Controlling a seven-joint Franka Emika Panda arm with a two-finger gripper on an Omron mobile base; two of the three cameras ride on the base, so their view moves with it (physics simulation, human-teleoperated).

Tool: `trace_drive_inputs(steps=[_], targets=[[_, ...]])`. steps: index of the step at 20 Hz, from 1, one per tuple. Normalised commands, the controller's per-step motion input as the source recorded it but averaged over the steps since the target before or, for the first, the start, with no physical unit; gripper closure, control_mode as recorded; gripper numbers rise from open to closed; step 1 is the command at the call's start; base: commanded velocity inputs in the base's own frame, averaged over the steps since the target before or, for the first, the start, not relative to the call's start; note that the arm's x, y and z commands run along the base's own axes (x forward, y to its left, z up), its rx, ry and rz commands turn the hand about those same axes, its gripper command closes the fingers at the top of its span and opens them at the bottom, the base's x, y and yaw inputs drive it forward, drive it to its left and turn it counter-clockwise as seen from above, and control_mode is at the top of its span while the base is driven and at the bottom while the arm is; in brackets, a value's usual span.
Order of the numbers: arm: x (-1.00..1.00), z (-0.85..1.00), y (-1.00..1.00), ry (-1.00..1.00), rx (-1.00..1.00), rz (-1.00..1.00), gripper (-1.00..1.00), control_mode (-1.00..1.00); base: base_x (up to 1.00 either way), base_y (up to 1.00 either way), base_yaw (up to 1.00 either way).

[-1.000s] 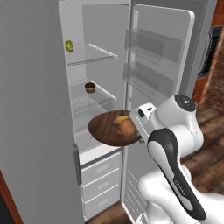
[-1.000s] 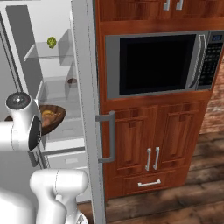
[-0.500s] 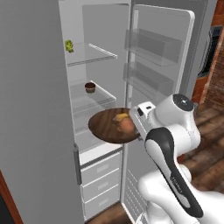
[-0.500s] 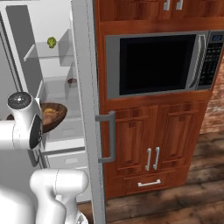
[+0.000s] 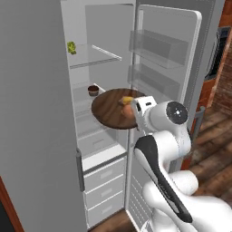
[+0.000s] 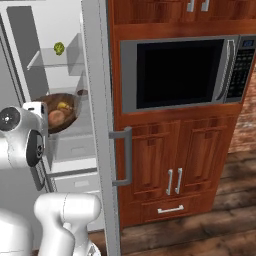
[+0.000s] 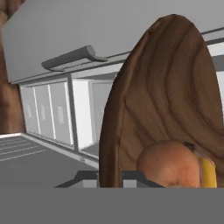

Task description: Pick the chicken drumstick and onion from their plates and place them in the bowl. Then put the bowl in the fridge.

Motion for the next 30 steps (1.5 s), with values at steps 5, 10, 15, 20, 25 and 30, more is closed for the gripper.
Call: trace_drive_inputs(steps=[5, 10, 15, 20, 25, 30], targets=[[0.48, 0.12, 0.08, -0.21, 0.05, 0.01, 1.00, -1.00, 0.00, 0.00, 0.00], [0.46, 0.07, 0.02, -0.03, 0.11, 0.15, 1.00, -1.00, 0.00, 0.00, 0.00], [0.46, 0.00, 0.10, -0.01, 0.11, 0.22, 1.00, -1.00, 0.00, 0.00, 0.00], [0.34, 0.03, 0.15, 0.04, 0.01, 0.22, 1.00, -1.00, 0.00, 0.00, 0.00], [0.06, 0.01, 0.03, 0.08, -0.10, 0.15, 1.00, -1.00, 0.00, 0.00, 0.00], [0.13, 0.00, 0.02, 0.00, -0.10, 0.02, 1.00, -1.00, 0.00, 0.00, 0.00]])
